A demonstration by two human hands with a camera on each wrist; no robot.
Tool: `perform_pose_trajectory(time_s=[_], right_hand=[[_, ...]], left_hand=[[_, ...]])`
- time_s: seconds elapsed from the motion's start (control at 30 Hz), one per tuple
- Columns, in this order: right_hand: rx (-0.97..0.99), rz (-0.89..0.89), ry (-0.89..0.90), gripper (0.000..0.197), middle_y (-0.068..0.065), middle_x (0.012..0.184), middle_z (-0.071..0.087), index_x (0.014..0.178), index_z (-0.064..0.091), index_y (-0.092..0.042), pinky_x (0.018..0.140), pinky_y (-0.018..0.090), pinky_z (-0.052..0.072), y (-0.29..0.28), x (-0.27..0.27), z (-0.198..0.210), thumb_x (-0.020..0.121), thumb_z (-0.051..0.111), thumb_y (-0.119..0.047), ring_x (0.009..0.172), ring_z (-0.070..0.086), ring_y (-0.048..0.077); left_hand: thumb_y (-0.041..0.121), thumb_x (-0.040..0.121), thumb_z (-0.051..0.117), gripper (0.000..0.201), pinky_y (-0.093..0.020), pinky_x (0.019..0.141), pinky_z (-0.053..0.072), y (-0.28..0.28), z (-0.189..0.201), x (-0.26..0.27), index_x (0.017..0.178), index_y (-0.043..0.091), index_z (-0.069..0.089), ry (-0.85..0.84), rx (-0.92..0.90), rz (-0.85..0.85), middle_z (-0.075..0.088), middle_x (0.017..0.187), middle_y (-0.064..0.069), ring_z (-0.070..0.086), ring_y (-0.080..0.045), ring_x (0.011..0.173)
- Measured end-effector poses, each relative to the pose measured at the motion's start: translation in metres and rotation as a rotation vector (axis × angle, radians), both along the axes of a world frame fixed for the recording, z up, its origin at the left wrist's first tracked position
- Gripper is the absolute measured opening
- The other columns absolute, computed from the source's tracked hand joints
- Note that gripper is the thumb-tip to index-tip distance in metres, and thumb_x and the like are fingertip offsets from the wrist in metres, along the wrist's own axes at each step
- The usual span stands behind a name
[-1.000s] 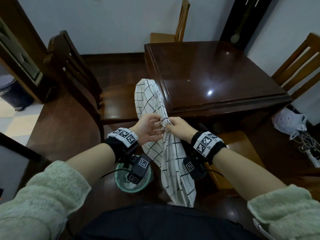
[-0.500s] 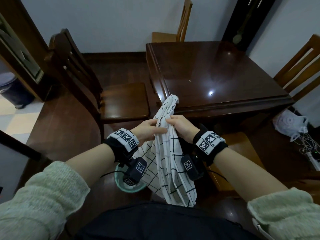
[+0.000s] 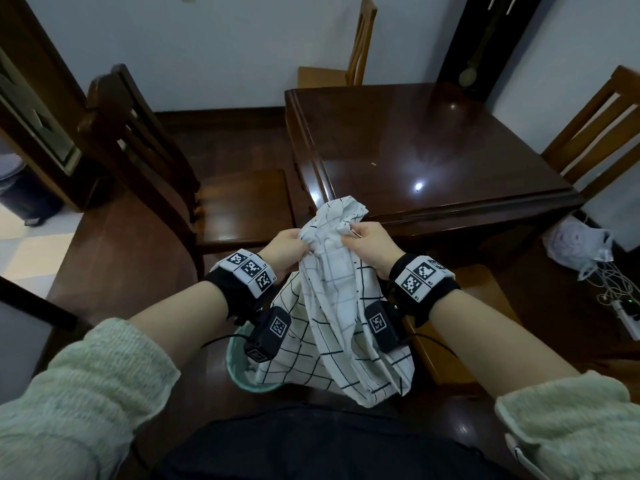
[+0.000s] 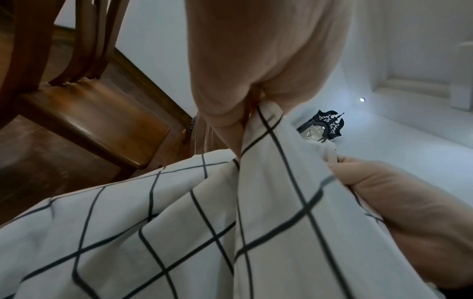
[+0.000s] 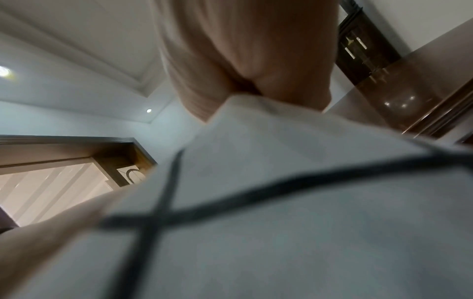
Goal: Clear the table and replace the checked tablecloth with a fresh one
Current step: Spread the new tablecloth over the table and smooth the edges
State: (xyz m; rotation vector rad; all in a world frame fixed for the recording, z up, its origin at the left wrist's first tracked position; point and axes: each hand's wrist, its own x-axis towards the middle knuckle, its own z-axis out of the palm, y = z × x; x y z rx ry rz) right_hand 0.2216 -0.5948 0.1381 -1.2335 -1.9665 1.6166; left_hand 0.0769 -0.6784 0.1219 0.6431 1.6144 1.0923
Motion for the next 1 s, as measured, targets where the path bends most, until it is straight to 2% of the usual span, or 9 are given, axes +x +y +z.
perform_pose_trajectory(time_s=[0.13, 0.2, 0.23, 0.3, 0.43, 0.6, 0.7, 0.83, 1.0], right_hand=[[-0.073, 0.02, 0.06, 0.014, 0.011, 0.092, 0.07, 0.1, 0.067, 0.0, 0.082, 0.039, 0.058, 0.006, 0.003, 0.009, 0.088, 0.064, -0.006, 0.086, 0.07, 0.022], [-0.072, 0.019, 0.054, 0.017, 0.009, 0.078, 0.066, 0.079, 0.065, -0.007, 0.069, 0.036, 0.055, 0.006, 0.0, 0.011, 0.093, 0.06, -0.016, 0.072, 0.065, 0.021], [-0.068, 0.001, 0.04, 0.029, 0.015, 0.073, 0.062, 0.074, 0.061, -0.003, 0.066, 0.037, 0.05, 0.007, -0.001, 0.011, 0.095, 0.056, -0.024, 0.067, 0.058, 0.025], [-0.166, -0.006, 0.042, 0.044, 0.028, 0.089, 0.065, 0.091, 0.062, 0.006, 0.074, 0.04, 0.051, 0.01, -0.004, 0.013, 0.098, 0.047, -0.035, 0.076, 0.061, 0.031], [-0.346, 0.036, 0.079, 0.045, 0.025, 0.113, 0.066, 0.121, 0.057, 0.002, 0.092, 0.049, 0.053, 0.012, -0.005, 0.02, 0.105, 0.033, -0.032, 0.104, 0.065, 0.038], [-0.37, 0.098, 0.116, 0.045, 0.024, 0.108, 0.067, 0.119, 0.059, 0.005, 0.076, 0.038, 0.058, 0.021, 0.0, 0.015, 0.105, 0.035, -0.03, 0.086, 0.068, 0.029], [-0.362, 0.125, 0.145, 0.035, 0.025, 0.098, 0.067, 0.118, 0.058, 0.013, 0.064, 0.032, 0.059, 0.026, 0.005, 0.014, 0.103, 0.041, -0.014, 0.072, 0.069, 0.023], [-0.424, 0.131, 0.18, 0.031, 0.035, 0.117, 0.06, 0.123, 0.053, 0.014, 0.073, 0.038, 0.058, 0.031, 0.007, 0.011, 0.098, 0.039, 0.002, 0.086, 0.066, 0.031], [-0.419, 0.159, 0.166, 0.031, 0.024, 0.104, 0.064, 0.123, 0.052, 0.014, 0.061, 0.029, 0.058, 0.032, 0.007, 0.007, 0.097, 0.036, 0.007, 0.076, 0.069, 0.022]], left_hand=[[0.007, 0.09, 0.054, 0.022, -0.032, 0.076, 0.055, 0.009, 0.009, 0.007, 0.111, 0.007, 0.061, -0.003, 0.002, -0.097, 0.068, 0.097, -0.009, 0.065, -0.018, 0.081], [0.017, 0.088, 0.06, 0.033, -0.036, 0.087, 0.053, 0.014, 0.008, 0.008, 0.12, 0.009, 0.059, -0.024, 0.001, -0.143, 0.068, 0.108, -0.01, 0.066, -0.019, 0.091], [0.022, 0.085, 0.064, 0.039, -0.038, 0.091, 0.051, 0.015, 0.009, 0.008, 0.122, 0.011, 0.059, -0.035, 0.002, -0.176, 0.067, 0.113, -0.01, 0.065, -0.02, 0.097], [0.026, 0.076, 0.072, 0.053, -0.041, 0.093, 0.05, 0.018, 0.008, 0.01, 0.124, 0.014, 0.056, -0.029, 0.021, -0.237, 0.065, 0.12, -0.01, 0.065, -0.023, 0.105], [0.018, 0.076, 0.078, 0.044, -0.039, 0.088, 0.056, 0.02, 0.008, 0.018, 0.115, 0.013, 0.058, 0.186, 0.124, -0.299, 0.07, 0.105, -0.007, 0.069, -0.021, 0.096], [0.017, 0.077, 0.074, 0.033, -0.032, 0.083, 0.056, 0.026, 0.005, 0.02, 0.108, 0.017, 0.061, 0.348, 0.117, -0.231, 0.069, 0.101, -0.003, 0.068, -0.015, 0.092], [0.013, 0.079, 0.072, 0.027, -0.026, 0.072, 0.053, 0.028, 0.005, 0.024, 0.102, 0.022, 0.06, 0.354, 0.122, -0.179, 0.066, 0.095, 0.002, 0.065, -0.012, 0.086], [0.008, 0.078, 0.068, 0.023, -0.021, 0.061, 0.051, 0.032, 0.007, 0.027, 0.099, 0.013, 0.062, 0.402, 0.118, -0.161, 0.063, 0.083, 0.003, 0.061, -0.008, 0.072], [0.004, 0.079, 0.062, 0.03, -0.025, 0.067, 0.054, 0.031, 0.007, 0.026, 0.107, 0.012, 0.062, 0.45, 0.095, -0.166, 0.065, 0.089, 0.001, 0.063, -0.012, 0.079]])
